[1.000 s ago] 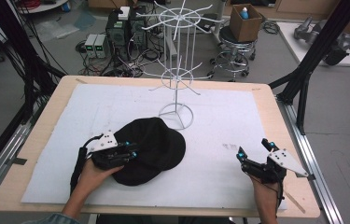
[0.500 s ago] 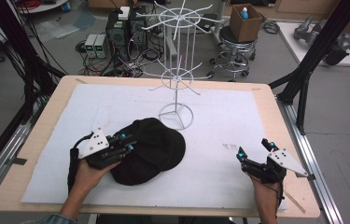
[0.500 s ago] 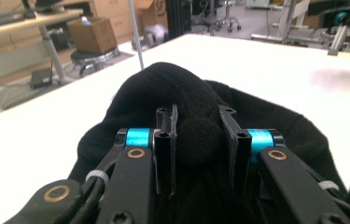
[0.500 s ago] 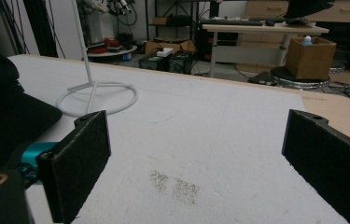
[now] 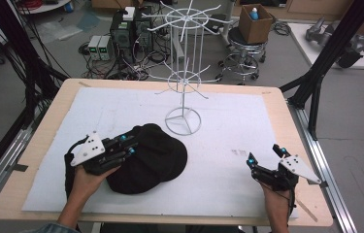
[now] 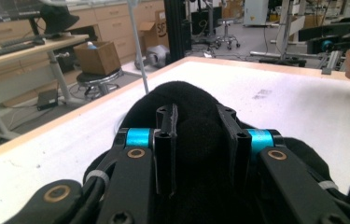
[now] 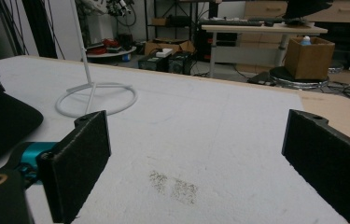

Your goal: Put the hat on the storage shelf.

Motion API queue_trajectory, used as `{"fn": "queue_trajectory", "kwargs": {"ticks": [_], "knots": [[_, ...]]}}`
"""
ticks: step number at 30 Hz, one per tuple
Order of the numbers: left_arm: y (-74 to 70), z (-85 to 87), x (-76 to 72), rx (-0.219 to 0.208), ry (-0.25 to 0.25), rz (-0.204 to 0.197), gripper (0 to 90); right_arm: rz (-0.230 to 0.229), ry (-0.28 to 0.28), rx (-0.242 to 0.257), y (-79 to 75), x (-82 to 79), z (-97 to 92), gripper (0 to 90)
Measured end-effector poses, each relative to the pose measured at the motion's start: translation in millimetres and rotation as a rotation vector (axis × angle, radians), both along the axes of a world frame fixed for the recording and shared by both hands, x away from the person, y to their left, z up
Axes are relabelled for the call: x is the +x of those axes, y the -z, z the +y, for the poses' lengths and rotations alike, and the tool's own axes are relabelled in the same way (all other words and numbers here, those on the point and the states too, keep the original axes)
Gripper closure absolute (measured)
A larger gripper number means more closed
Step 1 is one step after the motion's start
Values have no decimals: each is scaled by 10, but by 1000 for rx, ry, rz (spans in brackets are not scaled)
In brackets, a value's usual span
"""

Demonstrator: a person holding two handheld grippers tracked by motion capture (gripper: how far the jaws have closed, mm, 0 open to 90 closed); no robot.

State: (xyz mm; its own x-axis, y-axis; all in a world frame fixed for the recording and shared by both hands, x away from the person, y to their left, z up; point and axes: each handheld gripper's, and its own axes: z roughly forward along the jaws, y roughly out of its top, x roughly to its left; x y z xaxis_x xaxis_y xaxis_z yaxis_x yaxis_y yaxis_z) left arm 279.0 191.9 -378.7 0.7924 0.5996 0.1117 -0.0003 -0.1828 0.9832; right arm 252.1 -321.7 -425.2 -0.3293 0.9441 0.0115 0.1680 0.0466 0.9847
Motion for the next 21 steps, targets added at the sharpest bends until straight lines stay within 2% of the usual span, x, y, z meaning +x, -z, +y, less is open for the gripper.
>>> {"fn": "queue_trajectory", "kwargs": {"ticks": [16, 21], "knots": [[-147, 115, -34, -47, 4, -15, 711, 4, 2, 5, 1, 4, -18, 70], [-252, 135, -51, -52, 14, -37, 710, 3, 6, 15, 0, -2, -30, 70]]}}
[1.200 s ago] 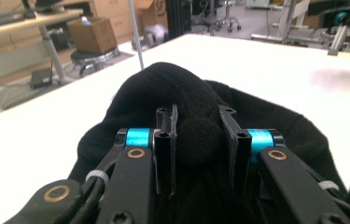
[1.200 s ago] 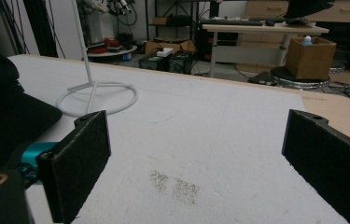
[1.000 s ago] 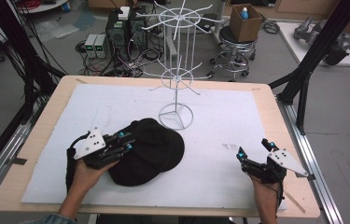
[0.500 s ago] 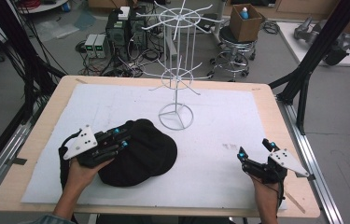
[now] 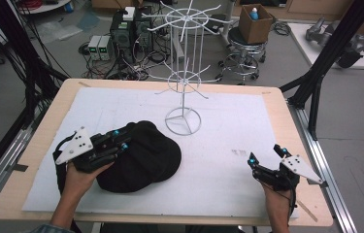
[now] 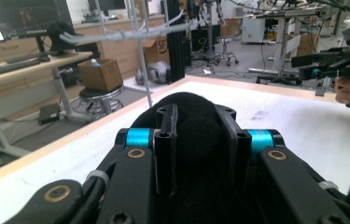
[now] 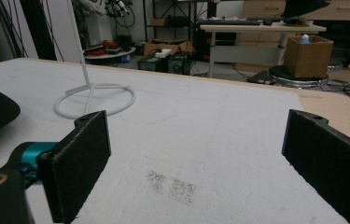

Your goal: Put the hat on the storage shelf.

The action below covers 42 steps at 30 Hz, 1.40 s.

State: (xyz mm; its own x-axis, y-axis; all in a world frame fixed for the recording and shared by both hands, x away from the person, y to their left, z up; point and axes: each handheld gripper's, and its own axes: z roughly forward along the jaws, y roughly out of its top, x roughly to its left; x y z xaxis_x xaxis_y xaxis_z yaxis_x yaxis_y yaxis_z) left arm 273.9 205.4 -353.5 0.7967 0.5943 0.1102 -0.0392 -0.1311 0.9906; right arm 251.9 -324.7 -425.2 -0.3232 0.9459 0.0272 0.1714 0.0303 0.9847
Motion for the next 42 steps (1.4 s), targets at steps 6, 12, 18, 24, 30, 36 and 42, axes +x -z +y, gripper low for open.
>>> {"fn": "queue_trajectory", "kwargs": {"ticks": [6, 12, 18, 24, 30, 36, 42], "knots": [[-222, 116, 36, -35, 29, -18, 710, 3, 9, 9, 1, -2, -14, 70], [-493, 241, 69, -52, 76, -29, 710, 4, 10, 10, 2, 2, -16, 70], [-762, 329, 78, -55, 125, -39, 710, 3, 11, 12, 3, 9, -20, 70], [-992, 406, 85, -80, 175, -54, 710, 1, 12, 16, 2, 12, -23, 70], [-1230, 543, 73, -125, 217, -82, 710, 1, 20, 24, 1, 13, -59, 70], [-1490, 657, 89, -158, 231, -104, 710, 5, 16, 21, 5, 18, -45, 70], [-1735, 717, 114, -166, 240, -139, 709, 6, 17, 25, 4, 20, -48, 70]]}}
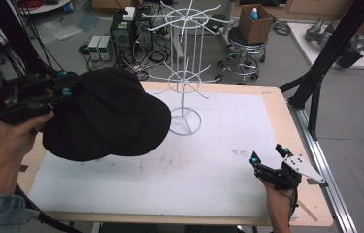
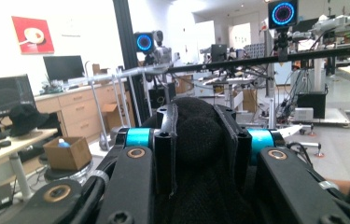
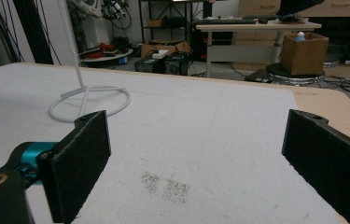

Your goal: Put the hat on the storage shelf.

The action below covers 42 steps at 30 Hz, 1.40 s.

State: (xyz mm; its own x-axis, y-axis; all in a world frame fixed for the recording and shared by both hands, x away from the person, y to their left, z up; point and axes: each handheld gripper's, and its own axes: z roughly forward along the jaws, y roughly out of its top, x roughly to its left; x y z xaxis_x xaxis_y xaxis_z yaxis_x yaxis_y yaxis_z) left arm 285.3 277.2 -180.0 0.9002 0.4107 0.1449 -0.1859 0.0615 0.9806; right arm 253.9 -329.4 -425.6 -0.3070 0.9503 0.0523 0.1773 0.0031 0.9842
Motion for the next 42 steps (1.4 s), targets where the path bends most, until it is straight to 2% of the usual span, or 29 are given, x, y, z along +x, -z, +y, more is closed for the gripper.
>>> {"fn": "queue_trajectory", "kwargs": {"ticks": [5, 14, 27, 32, 39, 42], "knots": [[-180, 45, 61, -26, 20, -9, 710, 4, -4, -7, 3, 5, 0, 70], [-481, 123, 131, -119, 52, -46, 710, 7, -7, -1, 6, 10, 0, 70], [-854, 90, 212, -164, 84, -94, 710, 8, -5, 1, 8, 18, -8, 70], [-958, 35, 269, -190, 93, -103, 710, 10, -6, 2, 6, 17, -16, 70], [-1089, -128, 377, -183, 96, -110, 710, 11, -4, 7, 9, 21, -18, 70], [-1128, -204, 433, -207, 100, -108, 710, 12, -4, 12, 9, 22, -21, 70]]}}
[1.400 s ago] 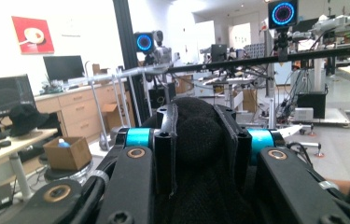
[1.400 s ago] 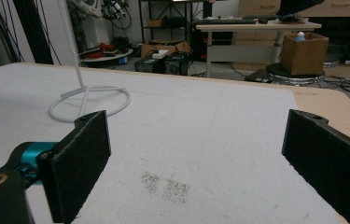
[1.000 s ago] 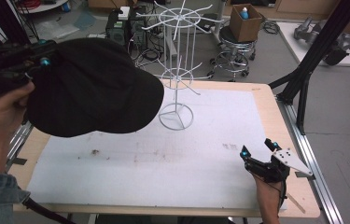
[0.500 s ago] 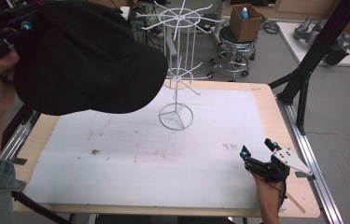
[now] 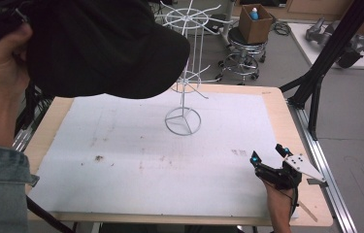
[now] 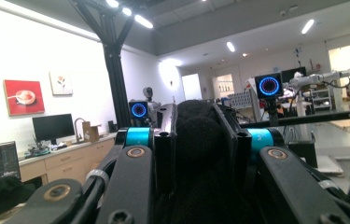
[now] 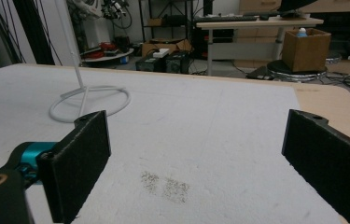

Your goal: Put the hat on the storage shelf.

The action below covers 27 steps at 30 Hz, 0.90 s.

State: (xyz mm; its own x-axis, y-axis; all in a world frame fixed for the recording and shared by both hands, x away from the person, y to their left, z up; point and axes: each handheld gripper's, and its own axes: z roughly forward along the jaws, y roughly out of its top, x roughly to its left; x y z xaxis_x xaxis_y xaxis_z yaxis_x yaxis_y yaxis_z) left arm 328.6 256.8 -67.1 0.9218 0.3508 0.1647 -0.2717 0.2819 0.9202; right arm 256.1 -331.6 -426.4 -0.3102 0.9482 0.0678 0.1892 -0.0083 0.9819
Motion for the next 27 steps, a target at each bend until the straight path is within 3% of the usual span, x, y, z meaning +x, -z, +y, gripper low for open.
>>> {"fn": "queue_trajectory", "kwargs": {"ticks": [13, 22, 24, 27], "knots": [[-16, -294, 285, -75, -26, 14, 710, -3, 2, 11, -3, -8, -51, 70], [180, -391, 511, -66, -46, 58, 709, -2, 0, 7, 0, -3, -68, 70], [216, -414, 555, -46, -44, 70, 709, 0, 0, 9, 0, -2, -68, 70], [262, -470, 576, -30, -50, 58, 709, 1, 1, 9, 2, 1, -69, 70]]}}
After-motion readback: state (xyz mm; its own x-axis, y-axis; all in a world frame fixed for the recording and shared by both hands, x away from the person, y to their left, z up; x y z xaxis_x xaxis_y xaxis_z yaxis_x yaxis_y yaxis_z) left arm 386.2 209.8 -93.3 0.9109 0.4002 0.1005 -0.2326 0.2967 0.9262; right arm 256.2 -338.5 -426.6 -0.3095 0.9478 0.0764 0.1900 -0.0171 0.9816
